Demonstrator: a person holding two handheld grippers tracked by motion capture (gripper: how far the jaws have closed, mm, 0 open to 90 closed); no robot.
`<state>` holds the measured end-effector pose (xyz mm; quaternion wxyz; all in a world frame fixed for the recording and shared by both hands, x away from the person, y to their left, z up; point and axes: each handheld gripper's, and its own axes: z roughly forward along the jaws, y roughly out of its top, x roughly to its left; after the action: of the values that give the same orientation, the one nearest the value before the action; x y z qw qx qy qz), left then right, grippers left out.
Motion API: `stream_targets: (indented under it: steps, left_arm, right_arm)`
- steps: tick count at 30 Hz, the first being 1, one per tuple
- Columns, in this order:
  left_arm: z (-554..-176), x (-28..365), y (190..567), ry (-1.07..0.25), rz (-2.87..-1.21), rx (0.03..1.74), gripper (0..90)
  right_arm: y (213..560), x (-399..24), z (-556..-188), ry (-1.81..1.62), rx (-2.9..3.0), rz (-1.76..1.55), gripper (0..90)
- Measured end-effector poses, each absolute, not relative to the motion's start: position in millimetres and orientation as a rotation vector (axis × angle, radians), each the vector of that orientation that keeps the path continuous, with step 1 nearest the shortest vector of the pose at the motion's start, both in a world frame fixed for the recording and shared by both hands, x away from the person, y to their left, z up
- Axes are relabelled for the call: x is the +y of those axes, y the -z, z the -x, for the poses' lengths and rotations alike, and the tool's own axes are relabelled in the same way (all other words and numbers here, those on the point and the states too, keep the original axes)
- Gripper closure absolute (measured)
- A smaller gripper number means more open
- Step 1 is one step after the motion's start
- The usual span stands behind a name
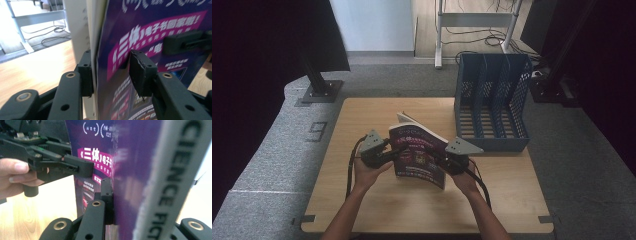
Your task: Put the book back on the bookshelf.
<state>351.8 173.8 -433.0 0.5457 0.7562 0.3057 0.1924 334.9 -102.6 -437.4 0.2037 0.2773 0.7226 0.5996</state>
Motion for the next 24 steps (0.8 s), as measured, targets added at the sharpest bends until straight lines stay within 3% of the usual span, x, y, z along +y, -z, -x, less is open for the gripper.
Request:
stream_targets:
  steps: [24]
  left_arm:
    - [-336, 199, 470, -0.409, -1.841, 0.834, 55.0]
  right_arm:
    - [418, -111, -331, -1.703, 1.916, -0.823, 81.8]
